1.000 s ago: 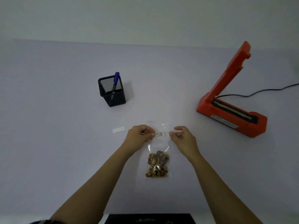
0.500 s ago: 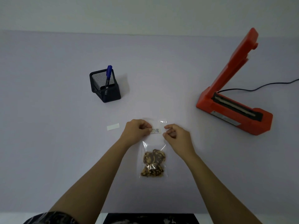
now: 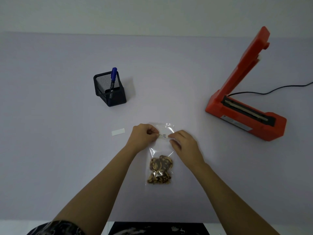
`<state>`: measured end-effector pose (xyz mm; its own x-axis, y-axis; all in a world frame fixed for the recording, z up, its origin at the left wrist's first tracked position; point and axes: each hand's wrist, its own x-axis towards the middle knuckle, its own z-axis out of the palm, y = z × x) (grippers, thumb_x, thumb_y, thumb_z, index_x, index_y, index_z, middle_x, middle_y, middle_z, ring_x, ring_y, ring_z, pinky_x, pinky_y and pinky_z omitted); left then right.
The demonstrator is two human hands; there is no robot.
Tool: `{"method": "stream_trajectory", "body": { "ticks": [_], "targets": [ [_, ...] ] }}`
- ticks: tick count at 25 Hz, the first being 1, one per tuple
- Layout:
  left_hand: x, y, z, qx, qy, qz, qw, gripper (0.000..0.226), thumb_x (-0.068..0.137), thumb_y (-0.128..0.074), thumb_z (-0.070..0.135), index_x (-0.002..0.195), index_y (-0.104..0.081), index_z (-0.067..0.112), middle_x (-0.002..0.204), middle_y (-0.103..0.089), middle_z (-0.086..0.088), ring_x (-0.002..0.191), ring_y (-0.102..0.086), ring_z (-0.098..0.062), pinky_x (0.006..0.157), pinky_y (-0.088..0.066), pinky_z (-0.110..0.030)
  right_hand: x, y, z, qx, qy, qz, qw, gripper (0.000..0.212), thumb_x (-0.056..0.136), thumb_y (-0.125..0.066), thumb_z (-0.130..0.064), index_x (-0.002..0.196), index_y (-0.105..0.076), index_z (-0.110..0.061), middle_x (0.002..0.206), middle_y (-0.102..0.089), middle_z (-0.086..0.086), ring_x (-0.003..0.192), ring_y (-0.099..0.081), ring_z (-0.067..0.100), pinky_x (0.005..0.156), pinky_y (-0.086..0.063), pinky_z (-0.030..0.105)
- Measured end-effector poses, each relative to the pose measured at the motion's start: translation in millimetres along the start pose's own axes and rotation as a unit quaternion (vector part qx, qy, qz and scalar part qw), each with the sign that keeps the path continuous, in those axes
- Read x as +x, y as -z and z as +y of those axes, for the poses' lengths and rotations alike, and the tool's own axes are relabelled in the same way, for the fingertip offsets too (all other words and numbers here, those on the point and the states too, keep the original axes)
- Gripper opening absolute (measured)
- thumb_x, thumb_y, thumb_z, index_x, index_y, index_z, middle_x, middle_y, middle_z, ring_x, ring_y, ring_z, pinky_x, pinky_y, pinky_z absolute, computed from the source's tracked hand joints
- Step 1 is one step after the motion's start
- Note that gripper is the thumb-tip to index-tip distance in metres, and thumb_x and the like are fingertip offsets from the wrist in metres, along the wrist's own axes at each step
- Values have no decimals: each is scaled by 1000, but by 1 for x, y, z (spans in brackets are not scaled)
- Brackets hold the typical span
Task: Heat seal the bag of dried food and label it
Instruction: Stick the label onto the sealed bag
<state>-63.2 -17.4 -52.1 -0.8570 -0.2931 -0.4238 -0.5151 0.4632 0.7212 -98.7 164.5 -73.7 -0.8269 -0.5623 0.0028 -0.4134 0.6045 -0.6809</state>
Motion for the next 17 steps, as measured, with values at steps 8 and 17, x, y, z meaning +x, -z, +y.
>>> {"method": "stream_trajectory", "body": {
  "ticks": [8, 17],
  "targets": [
    [2, -7, -3, 34, -16, 25, 999, 6, 81, -68, 13, 85, -73, 13, 77, -65, 5, 71, -56, -3, 65, -42, -6, 1, -4, 7, -75, 67, -6, 995, 20, 82, -66, -7, 101, -71, -11, 91, -64, 6, 80, -59, 24, 74, -49, 25],
    [-14, -23, -28, 126, -207, 124, 962, 21, 88, -60, 22, 103, -67, 9, 84, -57, -6, 67, -56, -18, 63, -52, -31, 4, -5, 9, -93, 66, -26, 993, 24, 87, -52, -21, 102, -71, -13, 92, -63, 4, 80, -56, 23, 77, -37, 19]
  ]
}}
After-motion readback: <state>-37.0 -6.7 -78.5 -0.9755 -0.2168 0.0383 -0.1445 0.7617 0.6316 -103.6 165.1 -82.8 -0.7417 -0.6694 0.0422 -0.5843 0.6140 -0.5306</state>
